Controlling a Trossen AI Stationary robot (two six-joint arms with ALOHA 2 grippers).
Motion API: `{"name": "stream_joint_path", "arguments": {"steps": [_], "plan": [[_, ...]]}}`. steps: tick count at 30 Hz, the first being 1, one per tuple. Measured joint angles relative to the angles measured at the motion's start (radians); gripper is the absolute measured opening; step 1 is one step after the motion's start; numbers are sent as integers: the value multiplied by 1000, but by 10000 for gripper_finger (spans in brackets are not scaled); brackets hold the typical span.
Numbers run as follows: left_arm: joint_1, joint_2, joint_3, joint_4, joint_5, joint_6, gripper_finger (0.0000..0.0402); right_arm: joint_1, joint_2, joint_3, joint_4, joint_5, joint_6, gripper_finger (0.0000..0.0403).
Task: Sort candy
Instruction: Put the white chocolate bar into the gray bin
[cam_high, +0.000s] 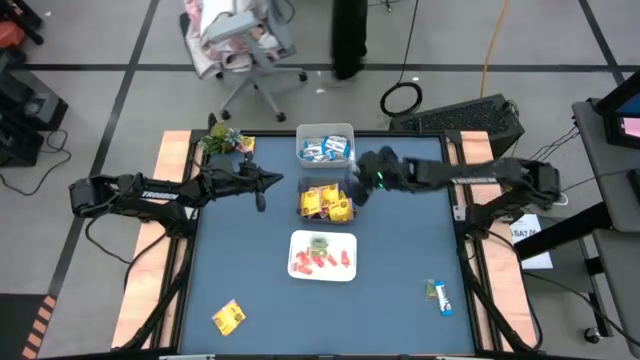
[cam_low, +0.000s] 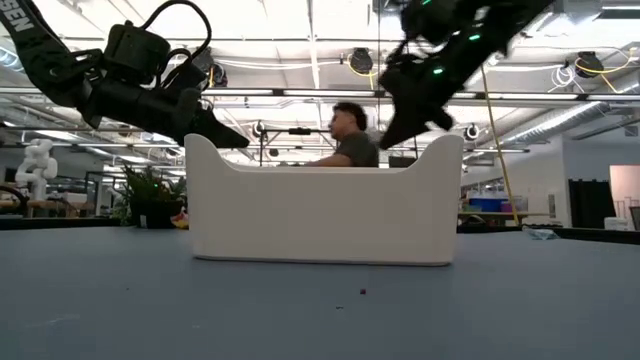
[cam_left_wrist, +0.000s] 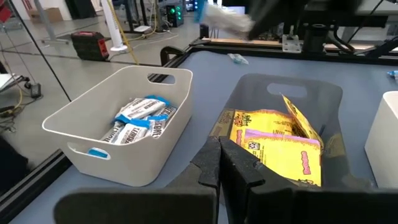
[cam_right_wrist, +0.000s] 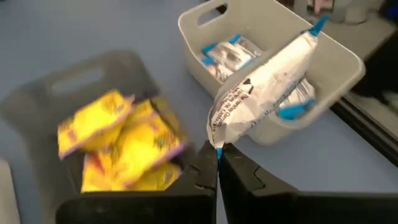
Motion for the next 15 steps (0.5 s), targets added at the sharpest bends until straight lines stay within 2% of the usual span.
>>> {"name": "stream_joint_path", "arguments": {"steps": [6, 15], "plan": [[-1, 0, 0, -3, 0, 0, 7, -152, 215, 217, -39, -210, -144, 0], [-1, 0, 0, -9, 0, 1, 7, -301, 510, 552, -263, -311, -227, 0]]}}
